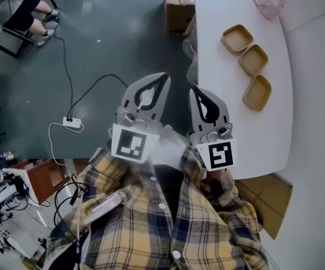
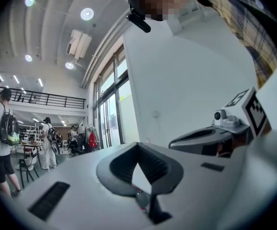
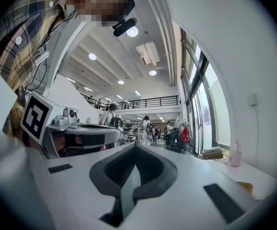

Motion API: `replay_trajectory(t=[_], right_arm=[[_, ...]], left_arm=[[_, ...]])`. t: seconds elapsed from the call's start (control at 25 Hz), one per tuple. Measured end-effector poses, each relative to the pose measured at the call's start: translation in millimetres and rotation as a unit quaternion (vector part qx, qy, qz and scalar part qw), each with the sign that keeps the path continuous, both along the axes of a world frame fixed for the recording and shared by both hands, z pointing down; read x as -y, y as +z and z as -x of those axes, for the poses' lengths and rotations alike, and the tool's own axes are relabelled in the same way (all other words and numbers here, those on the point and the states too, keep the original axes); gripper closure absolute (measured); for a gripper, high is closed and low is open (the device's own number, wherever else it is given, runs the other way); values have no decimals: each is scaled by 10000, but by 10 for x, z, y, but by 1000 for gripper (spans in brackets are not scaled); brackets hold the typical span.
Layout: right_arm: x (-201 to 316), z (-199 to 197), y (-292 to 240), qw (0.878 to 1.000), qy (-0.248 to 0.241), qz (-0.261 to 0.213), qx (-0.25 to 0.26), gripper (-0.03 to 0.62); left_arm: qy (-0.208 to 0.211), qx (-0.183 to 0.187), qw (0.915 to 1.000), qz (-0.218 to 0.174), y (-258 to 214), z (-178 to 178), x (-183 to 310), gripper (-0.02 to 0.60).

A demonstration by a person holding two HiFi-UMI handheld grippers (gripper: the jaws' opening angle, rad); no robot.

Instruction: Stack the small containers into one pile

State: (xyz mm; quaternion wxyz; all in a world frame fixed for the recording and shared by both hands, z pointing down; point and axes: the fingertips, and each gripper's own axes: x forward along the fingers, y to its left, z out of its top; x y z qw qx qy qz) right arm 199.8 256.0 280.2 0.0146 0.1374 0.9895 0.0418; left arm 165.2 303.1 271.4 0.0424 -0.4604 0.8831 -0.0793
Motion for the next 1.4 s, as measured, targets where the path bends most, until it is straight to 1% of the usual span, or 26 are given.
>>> replay_trajectory(t=[0.12, 0.2, 0.28, 0.4, 0.52, 0.72, 0.88, 0.96, 1.08, 1.24, 1.4], right_arm=[[-41, 24, -40, 9999, 88, -51, 38, 579], [-15, 121, -24, 9999, 133, -59, 22, 579], [53, 343, 28, 9997, 221, -67, -19, 579], [134, 757, 101, 9986, 514, -61, -63, 579], [148, 1172, 155, 9971, 731, -158, -109, 579], [196, 1895, 218, 9919, 1244, -165, -172, 579], [315, 2352, 267, 9851, 1694, -164, -235, 579], [375, 2472, 269, 9800, 1968, -145, -237, 579], [477, 2525, 231, 9728, 2302, -160, -218, 579], [601, 2553, 253, 9579, 2856, -118, -271, 579], [723, 2436, 369, 9451, 3238, -108, -435, 579]], left_arm=[[129, -26, 9999, -47, -26, 46, 5, 565], [211, -16, 9998, -45, -22, 169, 62, 565], [322, -28, 9995, -61, 10, 420, 160, 565], [643, -94, 9978, -96, 79, 875, 318, 565], [970, -48, 9953, -73, 117, 1295, 410, 565], [1504, -36, 9885, -148, 132, 2003, 522, 565], [1920, 31, 9814, -48, 184, 2457, 634, 565], [2193, 53, 9757, 16, 212, 2569, 687, 565], [2582, 62, 9661, 49, 198, 2614, 794, 565], [3006, -238, 9534, 79, 277, 2701, 917, 565], [3286, -413, 9435, 120, 376, 2665, 1029, 565]])
